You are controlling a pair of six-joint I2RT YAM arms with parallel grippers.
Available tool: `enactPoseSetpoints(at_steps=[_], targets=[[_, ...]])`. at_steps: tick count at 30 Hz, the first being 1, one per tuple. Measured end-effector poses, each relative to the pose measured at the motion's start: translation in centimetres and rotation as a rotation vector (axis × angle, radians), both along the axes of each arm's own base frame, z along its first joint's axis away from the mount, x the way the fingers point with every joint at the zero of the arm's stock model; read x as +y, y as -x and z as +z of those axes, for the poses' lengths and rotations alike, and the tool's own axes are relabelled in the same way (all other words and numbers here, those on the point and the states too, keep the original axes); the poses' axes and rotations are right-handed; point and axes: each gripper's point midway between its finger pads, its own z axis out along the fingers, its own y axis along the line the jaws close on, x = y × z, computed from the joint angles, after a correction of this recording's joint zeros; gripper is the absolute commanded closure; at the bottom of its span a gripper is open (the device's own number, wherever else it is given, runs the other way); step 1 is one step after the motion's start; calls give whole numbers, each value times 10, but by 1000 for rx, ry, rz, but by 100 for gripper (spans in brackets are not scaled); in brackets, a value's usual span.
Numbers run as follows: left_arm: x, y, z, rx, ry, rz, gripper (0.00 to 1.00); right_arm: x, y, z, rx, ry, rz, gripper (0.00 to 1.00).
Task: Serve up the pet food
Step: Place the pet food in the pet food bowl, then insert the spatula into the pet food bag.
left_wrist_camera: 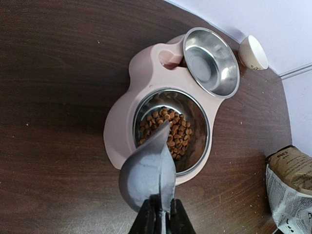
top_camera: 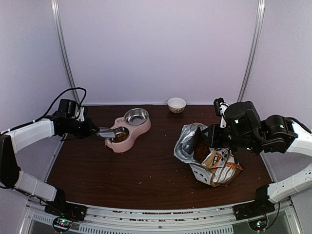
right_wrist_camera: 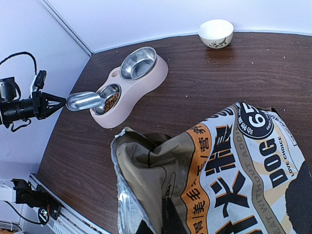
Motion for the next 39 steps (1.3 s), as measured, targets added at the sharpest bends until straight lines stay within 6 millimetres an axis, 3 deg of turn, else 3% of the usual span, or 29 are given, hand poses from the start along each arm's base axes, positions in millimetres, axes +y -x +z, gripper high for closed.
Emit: enactPoseSetpoints(at_steps=[9,19,28,34,39], targets=[[2,4,-1,0,-67,-15,100,0,-1,0,0,-1,-2,100],[-6,6,13,-43,-115,-52,100,0,-1,0,0,-2,-3,100],[-10,31,68,-203,-72,-63,100,1,0,0,2,-5,3,100],[-41,65,85,-241,2,-175,100,5,-1,-2,6,-5,9,100],[-84,101,91,-231,70,-321,100,12,-2,-6,12,-3,19,100]])
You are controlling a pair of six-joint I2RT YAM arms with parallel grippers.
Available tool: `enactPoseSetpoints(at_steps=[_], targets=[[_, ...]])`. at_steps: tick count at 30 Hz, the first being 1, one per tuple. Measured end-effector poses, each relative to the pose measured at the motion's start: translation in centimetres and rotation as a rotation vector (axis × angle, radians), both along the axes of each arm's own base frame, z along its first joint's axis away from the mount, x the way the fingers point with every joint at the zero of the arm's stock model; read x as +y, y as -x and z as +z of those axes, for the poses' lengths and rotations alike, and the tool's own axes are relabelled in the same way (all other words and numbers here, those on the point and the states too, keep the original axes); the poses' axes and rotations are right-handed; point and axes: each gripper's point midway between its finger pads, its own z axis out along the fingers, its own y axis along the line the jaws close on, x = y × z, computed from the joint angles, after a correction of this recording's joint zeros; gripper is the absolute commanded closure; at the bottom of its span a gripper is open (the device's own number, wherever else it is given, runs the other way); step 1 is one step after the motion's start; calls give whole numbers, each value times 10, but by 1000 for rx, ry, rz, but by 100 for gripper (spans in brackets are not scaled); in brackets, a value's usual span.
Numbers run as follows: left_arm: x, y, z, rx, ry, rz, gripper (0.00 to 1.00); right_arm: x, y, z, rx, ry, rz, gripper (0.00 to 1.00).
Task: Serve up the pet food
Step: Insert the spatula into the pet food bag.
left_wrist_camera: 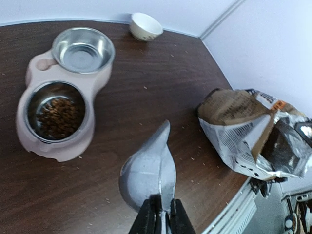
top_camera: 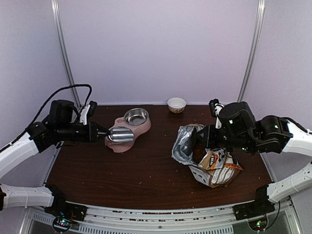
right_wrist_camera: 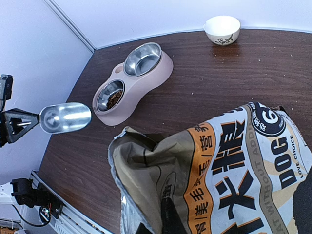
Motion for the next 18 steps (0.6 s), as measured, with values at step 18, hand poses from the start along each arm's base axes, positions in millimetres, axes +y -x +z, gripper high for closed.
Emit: enactPoseSetpoints(at_steps=[18], targets=[[-122,101,51,-8,144,-405,100,7,-1,-6,12,5,13,100]])
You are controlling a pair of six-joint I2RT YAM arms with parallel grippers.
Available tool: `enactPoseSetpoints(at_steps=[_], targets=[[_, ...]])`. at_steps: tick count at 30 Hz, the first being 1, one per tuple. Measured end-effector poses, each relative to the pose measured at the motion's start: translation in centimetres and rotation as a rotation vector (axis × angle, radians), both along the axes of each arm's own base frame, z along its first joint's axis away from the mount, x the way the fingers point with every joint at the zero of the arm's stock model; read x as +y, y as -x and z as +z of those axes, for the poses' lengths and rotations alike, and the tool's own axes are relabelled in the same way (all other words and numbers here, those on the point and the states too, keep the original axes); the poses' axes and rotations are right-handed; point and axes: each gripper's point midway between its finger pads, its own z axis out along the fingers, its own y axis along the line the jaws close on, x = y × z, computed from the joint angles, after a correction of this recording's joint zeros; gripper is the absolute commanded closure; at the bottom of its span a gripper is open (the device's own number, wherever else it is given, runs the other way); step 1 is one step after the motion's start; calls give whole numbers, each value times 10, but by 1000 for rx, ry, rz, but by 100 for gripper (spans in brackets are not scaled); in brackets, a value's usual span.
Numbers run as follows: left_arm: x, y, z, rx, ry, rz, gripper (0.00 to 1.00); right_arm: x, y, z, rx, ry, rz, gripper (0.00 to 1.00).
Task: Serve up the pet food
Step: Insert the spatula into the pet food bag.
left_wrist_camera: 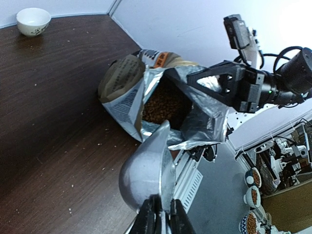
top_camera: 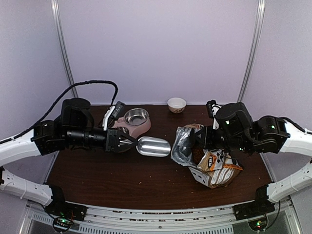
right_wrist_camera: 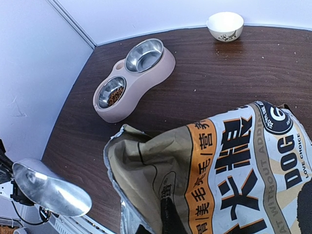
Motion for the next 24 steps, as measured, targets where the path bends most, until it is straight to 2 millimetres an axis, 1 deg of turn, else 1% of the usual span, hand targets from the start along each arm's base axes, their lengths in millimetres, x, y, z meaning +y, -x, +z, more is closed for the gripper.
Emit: enactPoseSetpoints(at_steps=[2,6,10,14,17,19,20,23,24], targets=[[-10,4,8,-12,14,-21,100,1,0,-1,3,1,3,100],[-30,9,16,-21,25,-57,100,3,0,-2,6,0,8,100],[-45,9,12,-13,9,-76,100,4,0,-2,7,-1,10,100],[-62,5,1,-5,-28,-74,100,5,2,-2,9,-1,18,100],[-81,0,-8,-6,-64,-62,100,7,4,-3,11,-1,27,100],[-94,-7,-19,-3,-95,-42,100,9,5,-4,13,2,34,100],[-100,-10,-27,0,-116,-29,100,10,6,-5,14,5,39,100],[-116,-26,-62,7,-197,24,100,16,11,-7,17,14,60,100],[-122,-31,-71,6,-213,35,100,18,13,-8,19,18,70,100]])
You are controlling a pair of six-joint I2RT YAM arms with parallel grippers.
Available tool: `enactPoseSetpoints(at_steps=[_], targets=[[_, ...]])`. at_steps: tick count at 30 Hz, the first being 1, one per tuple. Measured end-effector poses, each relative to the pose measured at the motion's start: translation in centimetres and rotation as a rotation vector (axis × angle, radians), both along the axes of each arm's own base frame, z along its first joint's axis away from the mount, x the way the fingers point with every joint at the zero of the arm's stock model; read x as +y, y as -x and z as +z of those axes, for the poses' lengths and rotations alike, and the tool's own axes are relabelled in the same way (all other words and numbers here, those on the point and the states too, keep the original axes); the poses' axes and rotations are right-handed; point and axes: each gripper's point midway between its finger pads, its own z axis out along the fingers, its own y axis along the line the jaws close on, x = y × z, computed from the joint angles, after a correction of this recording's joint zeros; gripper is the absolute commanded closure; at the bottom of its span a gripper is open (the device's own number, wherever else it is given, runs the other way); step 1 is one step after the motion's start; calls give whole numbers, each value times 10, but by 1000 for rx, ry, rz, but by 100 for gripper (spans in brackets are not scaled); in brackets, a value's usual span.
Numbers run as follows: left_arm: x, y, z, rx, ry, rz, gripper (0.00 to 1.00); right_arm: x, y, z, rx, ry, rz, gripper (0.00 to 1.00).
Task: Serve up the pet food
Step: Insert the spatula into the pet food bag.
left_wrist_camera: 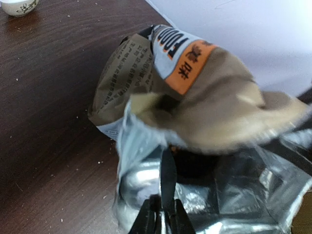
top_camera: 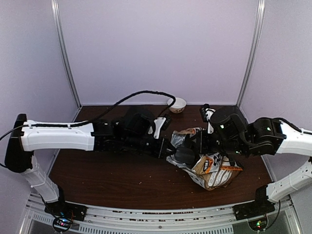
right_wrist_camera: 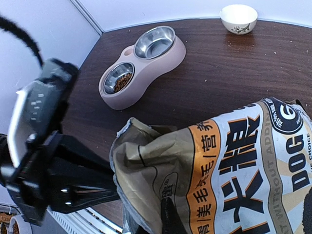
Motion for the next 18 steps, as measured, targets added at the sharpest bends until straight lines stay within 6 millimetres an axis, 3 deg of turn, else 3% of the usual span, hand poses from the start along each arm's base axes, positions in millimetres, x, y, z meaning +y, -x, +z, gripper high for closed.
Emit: enactPoseSetpoints(at_steps=[8,18], targets=[[-61,-18,-44,-22,-42,8,100,7,4,-6,10,17,28,100],[-92,-24,-48,-50,26,-59,100,-3,-4,-9,-9,56,-20,100]])
